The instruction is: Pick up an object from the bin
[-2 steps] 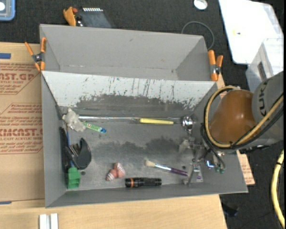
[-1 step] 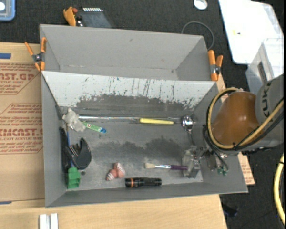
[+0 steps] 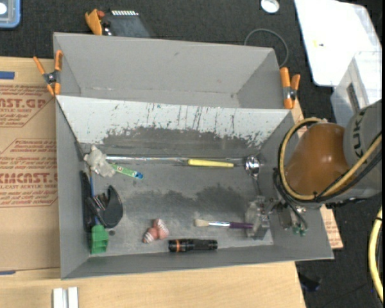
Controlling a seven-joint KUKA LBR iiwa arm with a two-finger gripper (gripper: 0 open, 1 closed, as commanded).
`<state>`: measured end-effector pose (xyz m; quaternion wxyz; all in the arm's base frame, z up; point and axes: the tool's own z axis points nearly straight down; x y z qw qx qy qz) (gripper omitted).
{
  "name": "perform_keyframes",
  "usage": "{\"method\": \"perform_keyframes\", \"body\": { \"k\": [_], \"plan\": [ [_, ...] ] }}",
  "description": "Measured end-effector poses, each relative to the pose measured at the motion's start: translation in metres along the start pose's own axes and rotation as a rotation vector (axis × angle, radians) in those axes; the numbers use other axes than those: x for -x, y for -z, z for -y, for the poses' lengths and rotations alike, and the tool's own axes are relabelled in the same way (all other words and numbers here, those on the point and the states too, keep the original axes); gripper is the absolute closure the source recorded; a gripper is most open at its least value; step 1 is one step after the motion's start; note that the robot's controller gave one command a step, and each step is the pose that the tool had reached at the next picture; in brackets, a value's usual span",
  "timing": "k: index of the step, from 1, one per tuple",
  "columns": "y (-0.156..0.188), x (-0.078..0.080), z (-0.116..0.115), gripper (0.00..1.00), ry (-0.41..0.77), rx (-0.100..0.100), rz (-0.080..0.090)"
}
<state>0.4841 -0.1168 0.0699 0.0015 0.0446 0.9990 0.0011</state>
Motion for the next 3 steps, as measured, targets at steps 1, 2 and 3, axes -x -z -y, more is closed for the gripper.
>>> {"method": "perform_keyframes", "body": {
  "k": [1, 2, 3],
  "plan": [
    [0.015, -0.001, 0.0, 1.0, 0.0, 0.0, -0.002],
    [0.025, 0.0, 0.0, 1.0, 0.0, 0.0, 0.0],
    [0.04, -0.004, -0.001, 1.0, 0.0, 0.001, -0.013]
  ]
}}
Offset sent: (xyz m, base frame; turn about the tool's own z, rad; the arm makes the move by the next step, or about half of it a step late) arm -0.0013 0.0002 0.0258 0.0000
